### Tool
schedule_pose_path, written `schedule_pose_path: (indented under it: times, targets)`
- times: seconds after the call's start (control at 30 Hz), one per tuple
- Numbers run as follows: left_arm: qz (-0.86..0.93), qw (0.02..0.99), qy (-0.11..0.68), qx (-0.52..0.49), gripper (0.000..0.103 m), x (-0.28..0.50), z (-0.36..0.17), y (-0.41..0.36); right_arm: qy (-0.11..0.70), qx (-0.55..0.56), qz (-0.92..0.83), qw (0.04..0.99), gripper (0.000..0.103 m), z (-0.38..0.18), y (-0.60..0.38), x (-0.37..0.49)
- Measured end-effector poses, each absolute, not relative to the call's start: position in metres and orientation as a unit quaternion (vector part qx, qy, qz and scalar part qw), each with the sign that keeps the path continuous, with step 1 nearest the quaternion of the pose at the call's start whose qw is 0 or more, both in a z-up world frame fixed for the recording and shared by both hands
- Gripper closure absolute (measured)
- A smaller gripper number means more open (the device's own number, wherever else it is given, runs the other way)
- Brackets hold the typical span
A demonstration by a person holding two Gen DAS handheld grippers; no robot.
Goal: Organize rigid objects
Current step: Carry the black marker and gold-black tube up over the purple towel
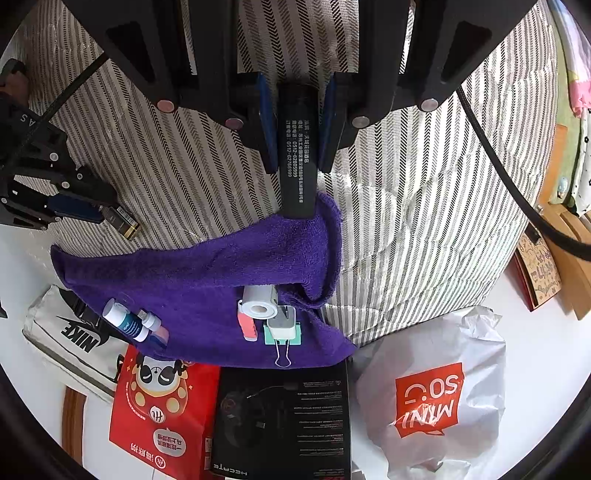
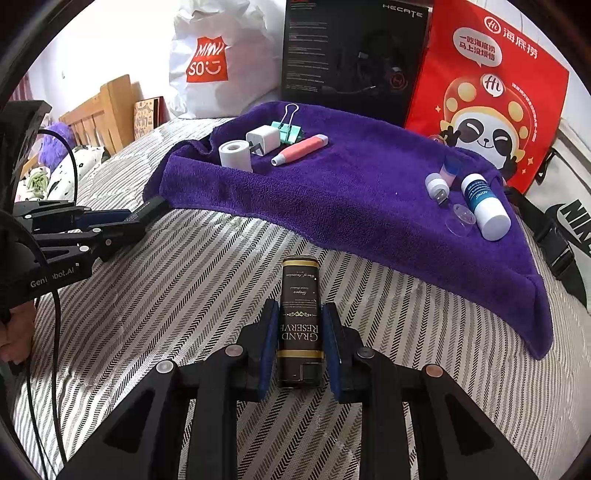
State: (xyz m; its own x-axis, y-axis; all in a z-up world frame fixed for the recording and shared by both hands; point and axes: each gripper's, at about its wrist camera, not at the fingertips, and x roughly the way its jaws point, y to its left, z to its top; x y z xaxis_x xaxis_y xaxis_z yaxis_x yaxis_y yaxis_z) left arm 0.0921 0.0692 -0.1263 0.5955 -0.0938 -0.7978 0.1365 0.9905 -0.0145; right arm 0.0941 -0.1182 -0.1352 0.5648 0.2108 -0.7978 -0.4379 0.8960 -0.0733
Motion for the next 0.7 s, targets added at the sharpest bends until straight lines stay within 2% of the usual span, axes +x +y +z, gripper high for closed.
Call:
schedule_pose_path:
  times: [0.27,0.7]
  targets:
    - [-0.056,0.892,0.443,0.061,0.082,0.094,-0.123,0.063,0.428,-0.133,0.186,0.875,0.08,-0.135,-0.118,0.093]
    - [-0.105,0.865,0.489,0.032,0.082,0.103,-0.122,0.077,0.431,-0.146,0.182,0.872,0.081,-0.134,-0.114,0.094]
